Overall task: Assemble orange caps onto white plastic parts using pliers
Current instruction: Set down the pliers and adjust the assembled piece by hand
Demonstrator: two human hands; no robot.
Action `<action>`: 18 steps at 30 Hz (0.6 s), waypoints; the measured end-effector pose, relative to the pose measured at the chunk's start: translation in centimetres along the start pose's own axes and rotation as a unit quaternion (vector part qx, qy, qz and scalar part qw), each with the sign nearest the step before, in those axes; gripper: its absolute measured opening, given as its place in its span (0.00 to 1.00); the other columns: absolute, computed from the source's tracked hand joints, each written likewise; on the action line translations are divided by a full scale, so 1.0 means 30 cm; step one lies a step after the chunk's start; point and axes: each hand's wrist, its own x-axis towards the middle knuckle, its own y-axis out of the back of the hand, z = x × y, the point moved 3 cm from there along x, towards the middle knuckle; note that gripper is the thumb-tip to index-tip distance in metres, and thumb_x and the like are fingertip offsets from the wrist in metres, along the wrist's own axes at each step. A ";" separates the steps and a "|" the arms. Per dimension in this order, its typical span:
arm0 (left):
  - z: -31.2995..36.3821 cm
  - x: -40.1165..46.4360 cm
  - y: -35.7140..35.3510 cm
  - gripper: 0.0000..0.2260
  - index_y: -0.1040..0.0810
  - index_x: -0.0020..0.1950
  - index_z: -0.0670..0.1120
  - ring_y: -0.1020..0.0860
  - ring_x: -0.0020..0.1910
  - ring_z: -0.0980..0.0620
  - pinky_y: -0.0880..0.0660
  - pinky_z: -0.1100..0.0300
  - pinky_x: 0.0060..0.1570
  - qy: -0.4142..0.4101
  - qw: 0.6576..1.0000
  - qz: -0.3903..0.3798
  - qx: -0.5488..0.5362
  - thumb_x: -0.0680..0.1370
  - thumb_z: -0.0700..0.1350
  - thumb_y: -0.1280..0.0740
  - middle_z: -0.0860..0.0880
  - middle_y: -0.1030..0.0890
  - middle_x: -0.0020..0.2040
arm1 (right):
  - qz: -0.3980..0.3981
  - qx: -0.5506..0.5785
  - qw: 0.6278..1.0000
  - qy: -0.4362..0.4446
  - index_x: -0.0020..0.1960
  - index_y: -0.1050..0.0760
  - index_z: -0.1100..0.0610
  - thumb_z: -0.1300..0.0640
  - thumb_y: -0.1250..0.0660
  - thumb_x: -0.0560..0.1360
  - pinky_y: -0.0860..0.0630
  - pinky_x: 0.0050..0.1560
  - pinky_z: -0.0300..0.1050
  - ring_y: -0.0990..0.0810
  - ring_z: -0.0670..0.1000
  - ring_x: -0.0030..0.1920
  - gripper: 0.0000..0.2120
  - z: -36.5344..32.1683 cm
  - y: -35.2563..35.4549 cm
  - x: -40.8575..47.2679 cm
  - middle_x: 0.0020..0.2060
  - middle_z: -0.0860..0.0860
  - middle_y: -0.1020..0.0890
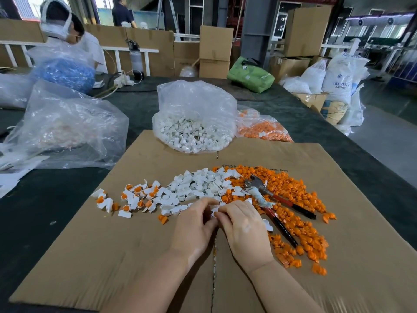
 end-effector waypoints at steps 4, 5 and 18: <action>0.018 0.012 0.054 0.11 0.27 0.44 0.61 0.25 0.41 0.67 0.32 0.78 0.40 0.019 0.998 0.038 -0.052 0.76 0.43 0.31 0.59 0.22 0.42 | 0.021 0.003 1.000 -0.022 0.42 0.21 0.61 0.64 0.31 0.73 0.25 0.41 0.49 0.23 0.54 0.38 0.02 0.005 0.007 -0.002 0.37 0.52 0.20; 0.017 0.023 0.082 0.12 0.27 0.44 0.62 0.25 0.41 0.67 0.32 0.77 0.39 0.021 0.997 0.053 -0.061 0.77 0.43 0.32 0.58 0.22 0.42 | 0.021 0.000 1.000 -0.021 0.42 0.21 0.61 0.65 0.31 0.73 0.25 0.41 0.49 0.23 0.54 0.38 0.02 0.005 0.005 -0.003 0.37 0.52 0.21; -0.172 0.114 0.292 0.09 0.20 0.51 0.52 0.33 0.55 0.48 0.33 0.50 0.54 0.134 0.951 0.123 0.250 0.79 0.42 0.38 0.52 0.27 0.55 | 0.045 -0.077 0.994 -0.065 0.40 0.21 0.58 0.63 0.30 0.72 0.27 0.37 0.50 0.23 0.54 0.36 0.03 0.017 0.002 -0.010 0.35 0.50 0.21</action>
